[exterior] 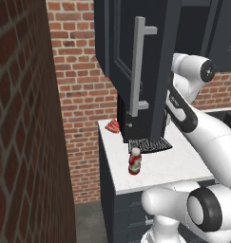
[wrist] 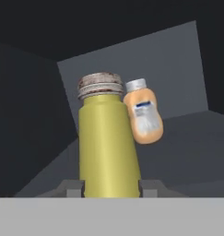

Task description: Put the shaker and condiment bottle from the counter next to their counterparts in the cabinet.

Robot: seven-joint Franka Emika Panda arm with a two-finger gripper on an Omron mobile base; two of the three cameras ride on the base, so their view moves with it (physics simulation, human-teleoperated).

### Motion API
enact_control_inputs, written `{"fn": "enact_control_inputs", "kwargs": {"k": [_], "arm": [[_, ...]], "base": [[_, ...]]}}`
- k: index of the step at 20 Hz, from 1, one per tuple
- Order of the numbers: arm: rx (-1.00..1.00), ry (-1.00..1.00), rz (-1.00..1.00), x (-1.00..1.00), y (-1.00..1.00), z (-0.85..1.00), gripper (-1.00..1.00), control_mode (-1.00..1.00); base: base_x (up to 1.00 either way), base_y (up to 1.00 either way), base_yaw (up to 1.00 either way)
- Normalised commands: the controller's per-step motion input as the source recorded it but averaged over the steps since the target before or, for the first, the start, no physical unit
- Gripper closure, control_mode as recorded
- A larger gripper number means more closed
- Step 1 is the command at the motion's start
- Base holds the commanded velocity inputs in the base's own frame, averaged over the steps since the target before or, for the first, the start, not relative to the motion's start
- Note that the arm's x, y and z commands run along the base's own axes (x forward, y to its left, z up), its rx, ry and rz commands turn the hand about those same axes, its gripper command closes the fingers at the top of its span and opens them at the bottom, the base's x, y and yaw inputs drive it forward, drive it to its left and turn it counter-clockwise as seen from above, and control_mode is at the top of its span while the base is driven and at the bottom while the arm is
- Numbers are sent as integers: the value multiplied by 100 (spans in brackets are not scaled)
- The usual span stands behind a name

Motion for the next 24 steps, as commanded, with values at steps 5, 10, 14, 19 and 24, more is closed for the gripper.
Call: {"fn": "enact_control_inputs", "kwargs": {"k": [5, 10, 14, 19, 24], "arm": [[-9, -17, 0, 0, 0, -16, 100, -100], [-7, -12, 1, 0, 0, -6, 100, -100], [0, 0, 0, 0, 0, 0, 100, -100], [0, 0, -3, 29, 7, 1, 100, -100], [0, 3, -9, 35, 16, 12, 100, -100]], "base": [[0, 0, 0], [0, 0, 0], [0, 0, 0], [0, 0, 0], [0, 0, 0]]}}
